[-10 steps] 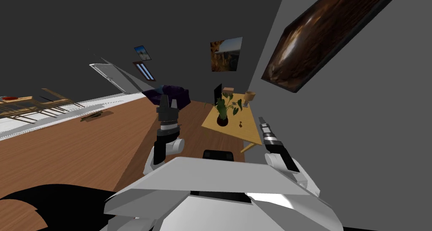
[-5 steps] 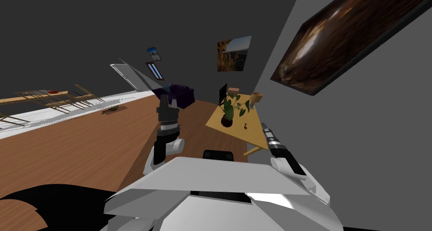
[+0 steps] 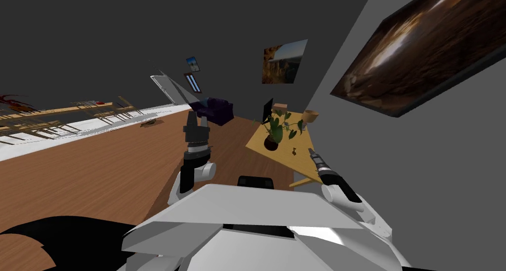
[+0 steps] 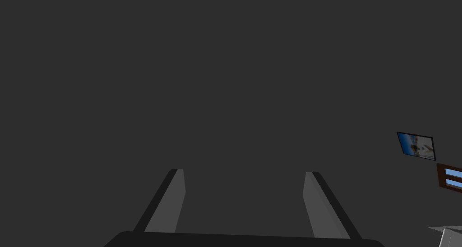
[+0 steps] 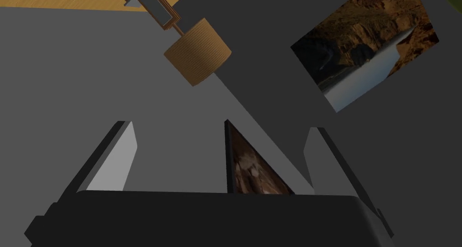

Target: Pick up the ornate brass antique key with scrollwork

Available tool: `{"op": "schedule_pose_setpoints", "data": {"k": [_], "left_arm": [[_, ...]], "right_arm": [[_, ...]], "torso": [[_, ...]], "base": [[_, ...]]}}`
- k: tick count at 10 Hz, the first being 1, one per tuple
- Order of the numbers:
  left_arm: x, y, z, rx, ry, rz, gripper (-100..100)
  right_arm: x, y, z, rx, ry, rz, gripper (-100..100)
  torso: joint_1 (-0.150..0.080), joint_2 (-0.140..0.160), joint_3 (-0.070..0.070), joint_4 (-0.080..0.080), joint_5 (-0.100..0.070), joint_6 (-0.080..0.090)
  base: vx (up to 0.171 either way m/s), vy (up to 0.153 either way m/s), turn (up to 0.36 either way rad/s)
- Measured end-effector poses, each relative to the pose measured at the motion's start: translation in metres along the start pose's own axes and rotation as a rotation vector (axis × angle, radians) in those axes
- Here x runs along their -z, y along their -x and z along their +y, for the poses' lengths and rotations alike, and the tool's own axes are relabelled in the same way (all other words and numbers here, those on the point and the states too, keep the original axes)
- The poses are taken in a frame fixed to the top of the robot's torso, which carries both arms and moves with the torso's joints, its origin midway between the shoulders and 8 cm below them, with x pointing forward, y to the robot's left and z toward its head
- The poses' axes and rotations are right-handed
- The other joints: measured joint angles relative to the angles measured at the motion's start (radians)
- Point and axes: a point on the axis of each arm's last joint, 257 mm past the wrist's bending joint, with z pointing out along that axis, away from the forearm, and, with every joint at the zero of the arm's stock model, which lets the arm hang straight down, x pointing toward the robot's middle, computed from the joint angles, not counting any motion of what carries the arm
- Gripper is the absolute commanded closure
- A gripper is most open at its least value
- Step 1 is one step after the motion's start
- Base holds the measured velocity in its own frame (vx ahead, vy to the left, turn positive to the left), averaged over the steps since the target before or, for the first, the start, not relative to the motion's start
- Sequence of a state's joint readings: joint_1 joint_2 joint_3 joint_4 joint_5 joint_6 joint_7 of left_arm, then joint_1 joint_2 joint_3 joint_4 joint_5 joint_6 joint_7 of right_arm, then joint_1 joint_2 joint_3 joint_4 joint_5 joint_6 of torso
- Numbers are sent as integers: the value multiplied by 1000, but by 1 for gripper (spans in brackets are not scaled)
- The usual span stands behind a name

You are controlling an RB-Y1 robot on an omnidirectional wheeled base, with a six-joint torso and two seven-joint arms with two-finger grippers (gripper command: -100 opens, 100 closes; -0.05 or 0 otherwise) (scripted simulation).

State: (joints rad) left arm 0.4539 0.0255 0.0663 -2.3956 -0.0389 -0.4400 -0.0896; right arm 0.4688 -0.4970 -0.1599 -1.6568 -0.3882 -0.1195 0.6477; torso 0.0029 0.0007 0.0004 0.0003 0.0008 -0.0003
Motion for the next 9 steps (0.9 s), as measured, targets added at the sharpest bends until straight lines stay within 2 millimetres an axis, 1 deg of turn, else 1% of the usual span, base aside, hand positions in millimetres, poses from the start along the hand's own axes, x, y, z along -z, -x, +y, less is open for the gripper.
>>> {"op": "schedule_pose_setpoints", "data": {"k": [1, 2, 3, 4, 5, 6, 7, 8, 9], "left_arm": [[0, 0, 0, 0, 0, 0, 0], [0, 0, 0, 0, 0, 0, 0], [0, 0, 0, 0, 0, 0, 0], [0, 0, 0, 0, 0, 0, 0], [0, 0, 0, 0, 0, 0, 0], [0, 0, 0, 0, 0, 0, 0], [0, 0, 0, 0, 0, 0, 0], [0, 0, 0, 0, 0, 0, 0], [0, 0, 0, 0, 0, 0, 0]], "right_arm": [[0, -4, -20, 19, -41, 14, -100], [2, -2, -26, 28, -57, 19, -100], [1, 1, -47, 44, -105, 31, -100], [3, 2, -59, 60, -138, 43, -100], [9, 5, -79, 78, -186, 57, -100], [11, 6, -92, 94, -223, 73, -100], [13, 6, -101, 103, -243, 83, -100], [14, 12, -116, 118, -275, 94, -100], [16, 13, -131, 129, -311, 107, -100]], "torso": [[-1, 0, 0, 0, 0, 1], [-2, 1, 0, 0, 0, 2], [-2, 0, 0, 0, 0, 0], [-2, 0, 0, 0, 0, 1], [-1, 0, 0, 0, 0, 0], [-1, 0, 0, 0, 0, 1], [-2, 1, 0, 0, 0, 2], [-2, 0, 0, 0, 0, 0], [-2, 0, 0, 0, 0, 1]], "base": [[9, 15, -35], [7, 31, 256], [13, 28, 154], [21, 44, 366], [19, 29, 146], [7, 13, -56], [7, 32, 312], [14, 18, 185], [19, 21, 270]]}}
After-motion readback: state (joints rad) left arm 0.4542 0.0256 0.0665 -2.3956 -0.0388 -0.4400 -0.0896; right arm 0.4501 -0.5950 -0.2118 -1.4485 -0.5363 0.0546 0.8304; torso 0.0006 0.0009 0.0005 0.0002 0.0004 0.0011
